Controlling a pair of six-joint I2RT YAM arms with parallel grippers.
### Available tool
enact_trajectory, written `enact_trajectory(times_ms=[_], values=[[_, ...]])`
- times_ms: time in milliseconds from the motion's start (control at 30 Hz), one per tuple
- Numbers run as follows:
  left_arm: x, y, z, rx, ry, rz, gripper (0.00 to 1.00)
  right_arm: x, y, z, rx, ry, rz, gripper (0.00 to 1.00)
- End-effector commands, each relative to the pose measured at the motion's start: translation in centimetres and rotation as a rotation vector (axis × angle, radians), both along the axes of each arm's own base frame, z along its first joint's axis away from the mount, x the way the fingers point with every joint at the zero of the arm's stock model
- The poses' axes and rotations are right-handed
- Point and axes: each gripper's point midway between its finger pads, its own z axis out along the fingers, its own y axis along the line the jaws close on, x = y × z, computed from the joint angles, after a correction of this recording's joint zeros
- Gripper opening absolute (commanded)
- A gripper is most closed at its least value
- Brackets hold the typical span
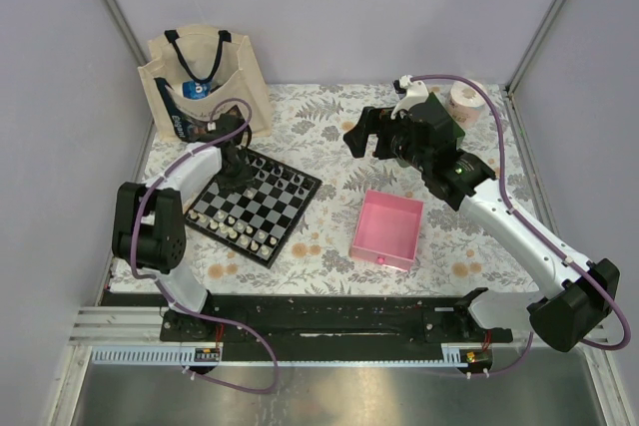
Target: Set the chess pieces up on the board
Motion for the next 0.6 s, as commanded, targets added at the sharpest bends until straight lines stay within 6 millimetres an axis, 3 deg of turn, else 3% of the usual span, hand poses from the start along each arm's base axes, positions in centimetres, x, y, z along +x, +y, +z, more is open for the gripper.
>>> enact_trajectory(times_ms=[0, 100, 167, 200, 267, 367, 567], values=[[2.01, -1.17, 0.92, -0.038, -0.048, -0.017, 0.48, 0.64, -0.62, 0.99, 0.000, -0.039, -0.032, 0.99], [2.43, -1.23, 1.27, -0.038, -0.062, -0.022, 0.50, 0.73, -0.56, 0.96, 0.001, -0.037, -0.033, 0.99], [2.50, -1.30, 1.41, -0.028, -0.077, -0.029, 0.65, 0.80, -0.67, 0.99, -0.003, -0.039, -0.036, 1.00], [2.43, -1.29, 1.48, -0.024, -0.087, -0.031, 0.67, 0.77, -0.64, 1.03, -0.003, -0.039, -0.036, 0.99], [2.59, -1.49, 1.78, -0.037, -0.114, -0.047, 0.61, 0.81, -0.70, 0.87, -0.010, -0.035, -0.038, 1.00], [2.53, -1.48, 1.76, -0.028, -0.105, -0.056, 0.70, 0.87, -0.67, 0.93, -0.008, -0.034, -0.041, 1.00], [2.67, -1.45, 1.60, -0.024, -0.092, -0.062, 0.68, 0.86, -0.69, 0.96, -0.005, -0.034, -0.040, 0.99]])
